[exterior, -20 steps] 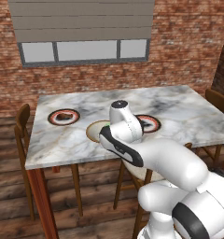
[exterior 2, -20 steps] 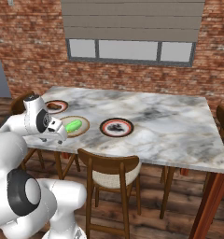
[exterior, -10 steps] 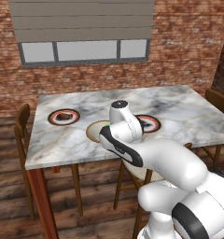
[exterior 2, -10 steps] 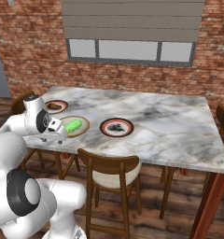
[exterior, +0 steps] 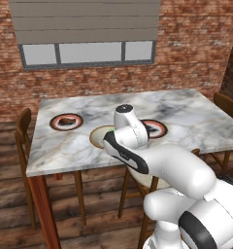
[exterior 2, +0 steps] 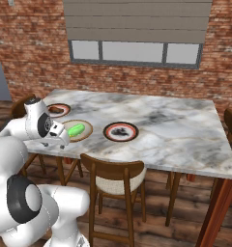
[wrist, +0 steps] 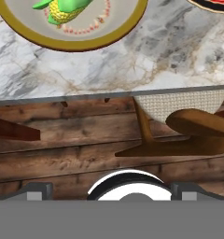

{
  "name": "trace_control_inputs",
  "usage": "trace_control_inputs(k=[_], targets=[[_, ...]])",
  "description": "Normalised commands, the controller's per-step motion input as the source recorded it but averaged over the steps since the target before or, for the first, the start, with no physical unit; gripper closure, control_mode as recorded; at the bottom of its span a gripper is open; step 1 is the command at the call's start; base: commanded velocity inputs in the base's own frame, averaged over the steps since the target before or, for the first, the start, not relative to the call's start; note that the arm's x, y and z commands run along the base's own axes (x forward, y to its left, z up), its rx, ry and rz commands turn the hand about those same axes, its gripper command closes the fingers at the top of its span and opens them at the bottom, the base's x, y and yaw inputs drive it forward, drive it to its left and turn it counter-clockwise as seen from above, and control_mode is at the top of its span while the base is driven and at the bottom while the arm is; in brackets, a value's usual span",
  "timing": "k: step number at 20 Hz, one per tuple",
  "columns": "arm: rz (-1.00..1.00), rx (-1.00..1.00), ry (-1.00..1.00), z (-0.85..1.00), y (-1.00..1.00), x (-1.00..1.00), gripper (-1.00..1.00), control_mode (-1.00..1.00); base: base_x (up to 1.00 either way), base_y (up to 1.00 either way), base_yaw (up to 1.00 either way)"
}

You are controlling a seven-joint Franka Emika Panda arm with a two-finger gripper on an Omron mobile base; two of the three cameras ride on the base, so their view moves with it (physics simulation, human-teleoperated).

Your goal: Pick the chicken drumstick and corn from their plates and place them in the bowl. Then put the bowl in the fridge.

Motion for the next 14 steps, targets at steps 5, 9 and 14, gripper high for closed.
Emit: trace_control_inputs(k=[5, 9, 14], targets=[[0.00, 0.00, 0.00, 0.00, 0.00, 0.00, -1.00, 1.00, 0.00, 0.00, 0.00], [0.00, 0.00, 0.00, 0.00, 0.00, 0.00, -1.00, 1.00, -0.16, 0.00, 0.00], [0.00, 0.00, 0.00, 0.00, 0.00, 0.00, -1.00, 1.00, -0.63, 0.22, 0.01]])
